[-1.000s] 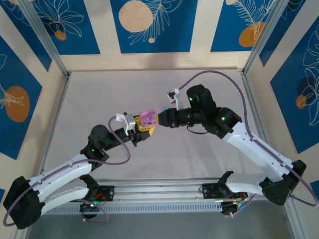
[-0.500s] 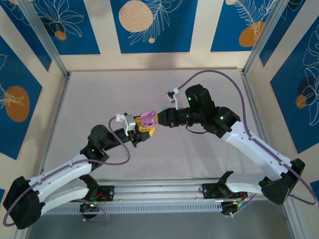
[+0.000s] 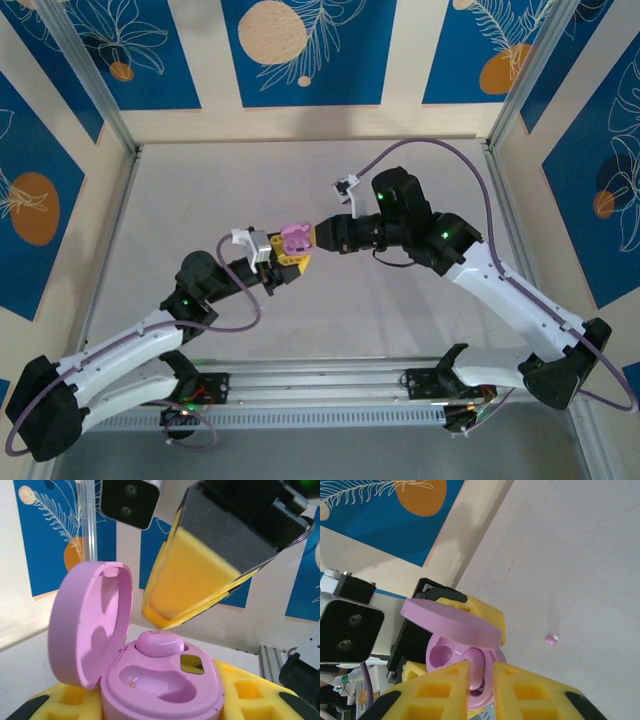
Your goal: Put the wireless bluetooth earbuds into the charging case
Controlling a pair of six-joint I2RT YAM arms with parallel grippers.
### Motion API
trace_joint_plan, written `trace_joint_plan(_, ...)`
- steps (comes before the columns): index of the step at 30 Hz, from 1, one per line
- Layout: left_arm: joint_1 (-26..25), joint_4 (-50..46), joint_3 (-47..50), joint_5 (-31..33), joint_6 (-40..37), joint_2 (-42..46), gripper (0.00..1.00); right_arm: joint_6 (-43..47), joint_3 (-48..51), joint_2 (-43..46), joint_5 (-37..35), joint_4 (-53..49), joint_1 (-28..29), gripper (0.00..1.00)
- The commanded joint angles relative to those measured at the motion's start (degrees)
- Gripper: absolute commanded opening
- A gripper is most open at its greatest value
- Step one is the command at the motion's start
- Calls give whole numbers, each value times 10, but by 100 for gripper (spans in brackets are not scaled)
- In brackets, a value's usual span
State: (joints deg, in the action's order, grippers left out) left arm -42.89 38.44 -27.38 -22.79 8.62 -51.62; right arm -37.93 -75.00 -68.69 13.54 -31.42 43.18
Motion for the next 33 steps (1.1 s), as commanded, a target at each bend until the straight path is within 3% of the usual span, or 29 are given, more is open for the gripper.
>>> trace_joint_plan(1,-4,-15,-14,33,-13,23,23,20,6,49,-37,2,2,26)
trace_joint_plan(5,-4,-40,-16,73,-24,49,22,3,83,102,-121,17,-28,27)
trace_joint_plan(8,-4,-77,-30,103,-27,77,22,-13,123,79,-88,2,-69,28)
trace_joint_plan(13,-4,-142,-61,140,-36,129,22,-30,145,-47,-34,27,-53,29)
trace_joint_plan(18,-4,-202,-97,152,-46,166,22,-33,95,-208,6,51,13,34)
trace_joint_plan(23,-4,-237,-123,150,-53,186,22,70,-3,-353,12,37,81,40)
trace_joint_plan(33,-4,-266,-146,149,-52,200,22,418,-201,-529,-44,-80,158,49)
